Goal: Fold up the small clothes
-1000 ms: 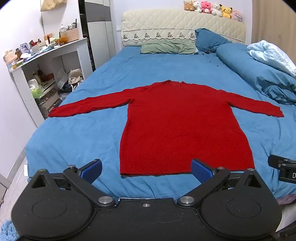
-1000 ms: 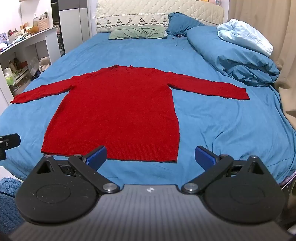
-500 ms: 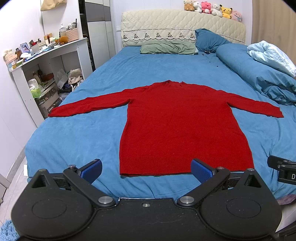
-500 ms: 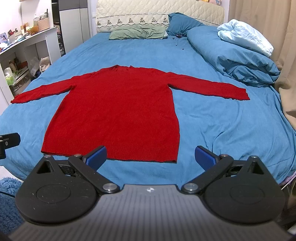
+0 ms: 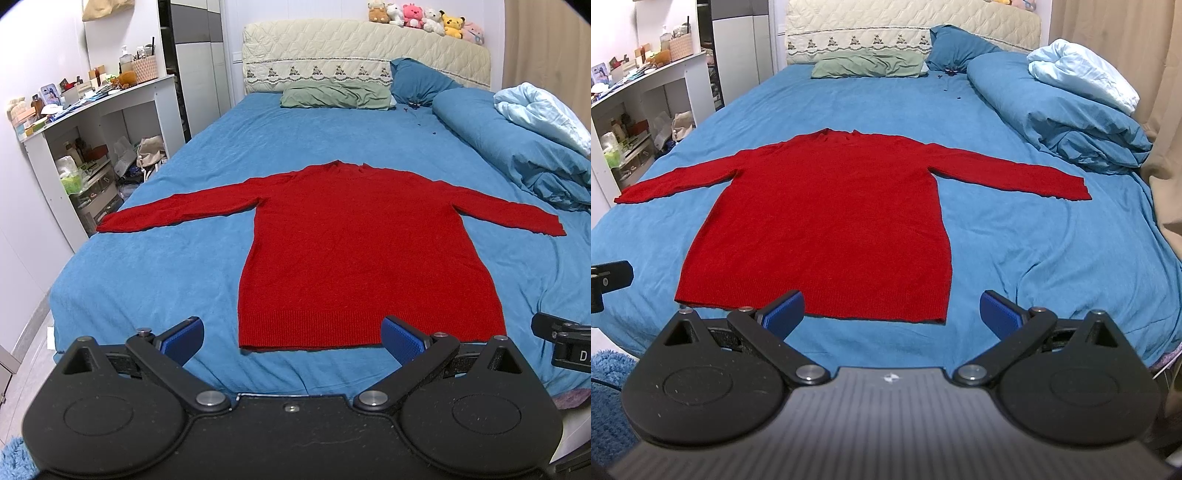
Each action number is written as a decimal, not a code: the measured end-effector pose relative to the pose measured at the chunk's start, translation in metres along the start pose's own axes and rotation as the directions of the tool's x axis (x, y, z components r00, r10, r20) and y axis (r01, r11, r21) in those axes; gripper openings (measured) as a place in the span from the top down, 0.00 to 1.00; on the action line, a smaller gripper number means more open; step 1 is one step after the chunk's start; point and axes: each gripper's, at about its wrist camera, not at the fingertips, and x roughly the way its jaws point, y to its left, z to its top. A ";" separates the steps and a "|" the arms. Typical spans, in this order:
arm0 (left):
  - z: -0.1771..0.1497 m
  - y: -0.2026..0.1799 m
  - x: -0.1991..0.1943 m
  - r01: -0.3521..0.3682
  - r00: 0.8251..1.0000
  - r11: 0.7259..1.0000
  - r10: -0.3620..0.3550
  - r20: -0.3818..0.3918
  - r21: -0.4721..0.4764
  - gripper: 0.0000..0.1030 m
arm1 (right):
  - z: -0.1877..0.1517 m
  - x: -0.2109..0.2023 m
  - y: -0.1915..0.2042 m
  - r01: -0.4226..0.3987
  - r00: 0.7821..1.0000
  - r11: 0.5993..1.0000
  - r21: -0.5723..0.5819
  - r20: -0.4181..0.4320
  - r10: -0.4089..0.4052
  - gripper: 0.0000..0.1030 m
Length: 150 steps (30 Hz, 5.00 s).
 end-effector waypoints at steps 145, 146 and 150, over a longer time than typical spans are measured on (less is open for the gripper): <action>0.207 -0.010 0.420 0.166 0.986 0.986 -0.165 -0.016 0.013 0.00 | 0.206 0.476 0.049 -0.424 0.901 0.903 -0.068 0.072 0.428 0.64; 0.206 -0.014 0.417 0.179 0.984 0.983 -0.179 -0.010 0.028 0.00 | 0.205 0.469 0.045 -0.425 0.900 0.902 -0.076 0.073 0.430 0.55; 0.214 -0.043 0.413 0.253 0.967 0.956 -0.255 -0.007 0.146 0.00 | 0.194 0.430 0.019 -0.337 0.929 0.935 -0.109 0.120 0.349 0.15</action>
